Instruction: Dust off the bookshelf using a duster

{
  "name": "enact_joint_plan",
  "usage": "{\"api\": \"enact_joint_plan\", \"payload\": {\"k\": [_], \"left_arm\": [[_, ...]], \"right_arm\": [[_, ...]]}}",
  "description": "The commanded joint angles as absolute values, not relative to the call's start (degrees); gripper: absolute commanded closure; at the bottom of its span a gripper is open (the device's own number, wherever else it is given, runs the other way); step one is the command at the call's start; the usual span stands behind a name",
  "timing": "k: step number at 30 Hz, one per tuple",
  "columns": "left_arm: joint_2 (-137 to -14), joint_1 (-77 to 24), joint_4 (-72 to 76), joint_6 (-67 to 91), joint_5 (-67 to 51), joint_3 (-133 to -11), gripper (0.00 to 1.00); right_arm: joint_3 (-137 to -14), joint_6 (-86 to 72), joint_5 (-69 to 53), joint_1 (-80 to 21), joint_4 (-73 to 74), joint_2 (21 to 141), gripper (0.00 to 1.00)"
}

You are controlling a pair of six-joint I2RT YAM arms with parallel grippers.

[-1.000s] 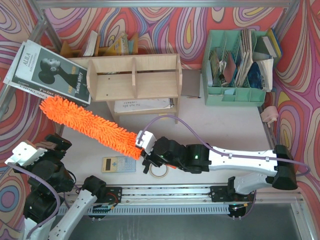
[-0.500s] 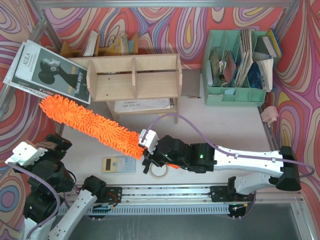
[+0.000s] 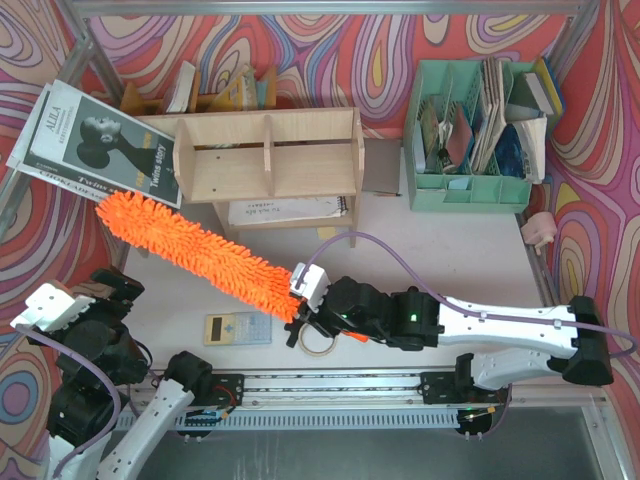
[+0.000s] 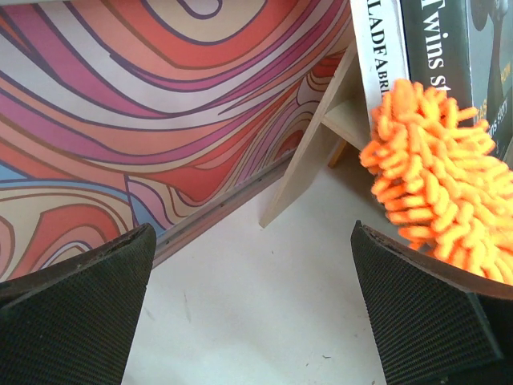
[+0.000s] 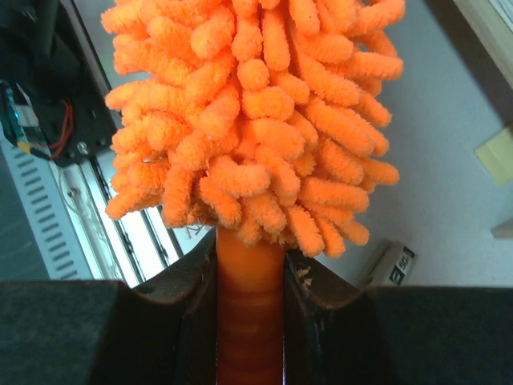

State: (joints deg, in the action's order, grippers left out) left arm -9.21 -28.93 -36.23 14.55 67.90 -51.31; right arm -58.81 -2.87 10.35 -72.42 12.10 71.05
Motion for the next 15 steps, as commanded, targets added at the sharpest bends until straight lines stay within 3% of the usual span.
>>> {"api": "enact_joint_plan", "payload": {"k": [1, 9, 15], "left_arm": [[-9.91, -28.66, -35.33, 13.62, 67.35, -50.7, 0.01], [-9.73, -28.7, -35.51, 13.79, 67.5, -50.74, 0.01], [-9.73, -28.71, -35.36, 13.71, 67.46, -50.71, 0.02]], "right_arm": [[-58.12, -5.0, 14.21, -72.37, 12.03, 65.68, 1.0], [-61.7, -2.02, 17.81, -72.37, 10.62, 62.74, 1.0], [-65.72, -2.22, 27.91, -72.33, 9.06, 63.93, 1.0]]}}
